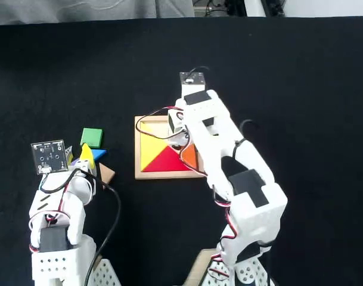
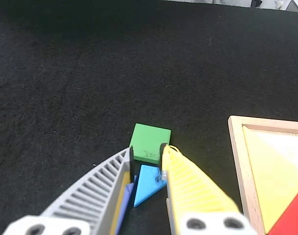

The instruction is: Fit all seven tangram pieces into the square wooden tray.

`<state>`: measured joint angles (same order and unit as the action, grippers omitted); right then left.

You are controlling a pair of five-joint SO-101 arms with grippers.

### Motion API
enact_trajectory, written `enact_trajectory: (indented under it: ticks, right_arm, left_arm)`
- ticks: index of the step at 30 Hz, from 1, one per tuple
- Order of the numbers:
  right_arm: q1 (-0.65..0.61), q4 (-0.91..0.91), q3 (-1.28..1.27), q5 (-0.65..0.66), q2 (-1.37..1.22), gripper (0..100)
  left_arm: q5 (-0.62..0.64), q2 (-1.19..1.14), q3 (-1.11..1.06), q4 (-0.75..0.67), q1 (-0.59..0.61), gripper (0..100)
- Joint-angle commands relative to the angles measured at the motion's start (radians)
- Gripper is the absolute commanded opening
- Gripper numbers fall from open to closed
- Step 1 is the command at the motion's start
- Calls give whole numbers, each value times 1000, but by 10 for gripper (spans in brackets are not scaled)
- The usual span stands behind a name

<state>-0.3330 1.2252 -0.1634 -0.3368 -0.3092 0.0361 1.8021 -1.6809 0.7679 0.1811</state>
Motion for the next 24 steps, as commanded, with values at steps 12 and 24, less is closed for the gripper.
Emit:
enact_trajectory:
  ticks: [12, 24]
  right_arm:
    - [0, -3, 68, 57, 15, 194]
    - [35, -80, 157, 216, 8, 39]
  left_arm:
    - [-9, 3, -21, -17, -16, 116]
    - [-9, 3, -21, -17, -16, 116]
